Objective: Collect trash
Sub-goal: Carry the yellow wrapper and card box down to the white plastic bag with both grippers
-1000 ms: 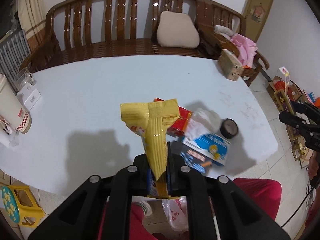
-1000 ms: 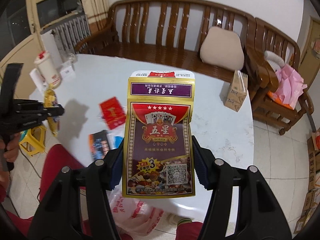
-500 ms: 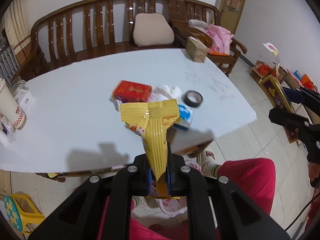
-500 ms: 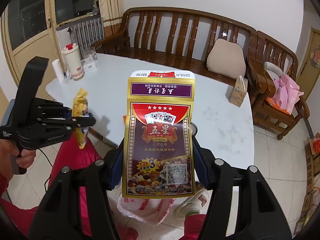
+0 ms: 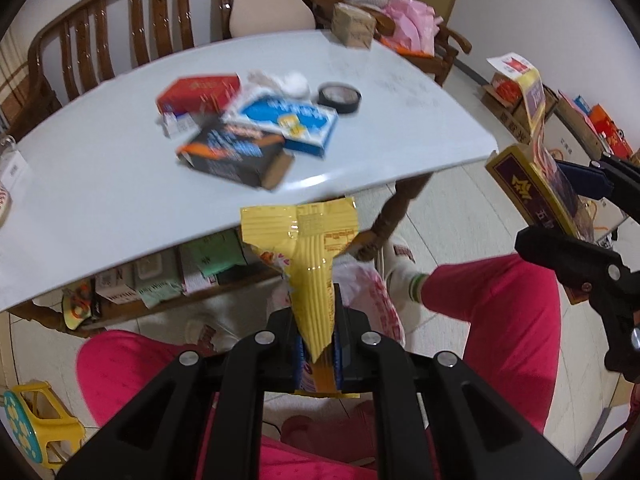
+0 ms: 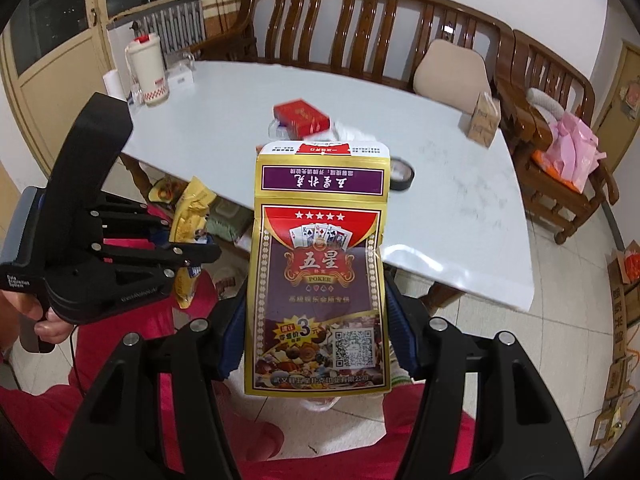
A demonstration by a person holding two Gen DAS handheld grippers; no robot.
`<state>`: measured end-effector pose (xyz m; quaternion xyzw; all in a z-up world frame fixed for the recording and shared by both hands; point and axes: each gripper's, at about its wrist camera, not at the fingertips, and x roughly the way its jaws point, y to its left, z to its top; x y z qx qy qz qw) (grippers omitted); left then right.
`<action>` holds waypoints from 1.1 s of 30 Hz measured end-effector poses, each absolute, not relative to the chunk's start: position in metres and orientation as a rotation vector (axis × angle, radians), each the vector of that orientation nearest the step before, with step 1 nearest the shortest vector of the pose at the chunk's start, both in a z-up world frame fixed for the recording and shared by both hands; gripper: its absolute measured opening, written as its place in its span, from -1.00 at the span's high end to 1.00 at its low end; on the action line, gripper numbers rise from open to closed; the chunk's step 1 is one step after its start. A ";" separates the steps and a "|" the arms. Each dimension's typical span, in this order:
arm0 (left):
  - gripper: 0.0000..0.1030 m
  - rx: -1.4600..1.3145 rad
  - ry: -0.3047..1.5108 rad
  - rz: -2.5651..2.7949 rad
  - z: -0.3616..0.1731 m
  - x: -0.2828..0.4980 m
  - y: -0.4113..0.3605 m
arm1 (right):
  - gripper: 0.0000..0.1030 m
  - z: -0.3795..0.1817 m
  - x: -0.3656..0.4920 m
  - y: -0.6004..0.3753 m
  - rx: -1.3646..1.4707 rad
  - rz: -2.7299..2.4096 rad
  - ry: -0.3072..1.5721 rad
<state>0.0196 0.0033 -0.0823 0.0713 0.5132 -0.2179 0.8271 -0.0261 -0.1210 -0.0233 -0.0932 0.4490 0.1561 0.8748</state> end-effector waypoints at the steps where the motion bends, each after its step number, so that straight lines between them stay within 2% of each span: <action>1: 0.79 0.154 1.098 -0.465 -0.088 0.018 0.001 | -0.14 -0.028 -0.027 -0.119 -0.196 0.323 0.946; 33: 0.79 0.194 1.434 -0.435 -0.273 0.057 -0.035 | -0.14 -0.222 0.007 -0.125 -0.141 0.218 1.257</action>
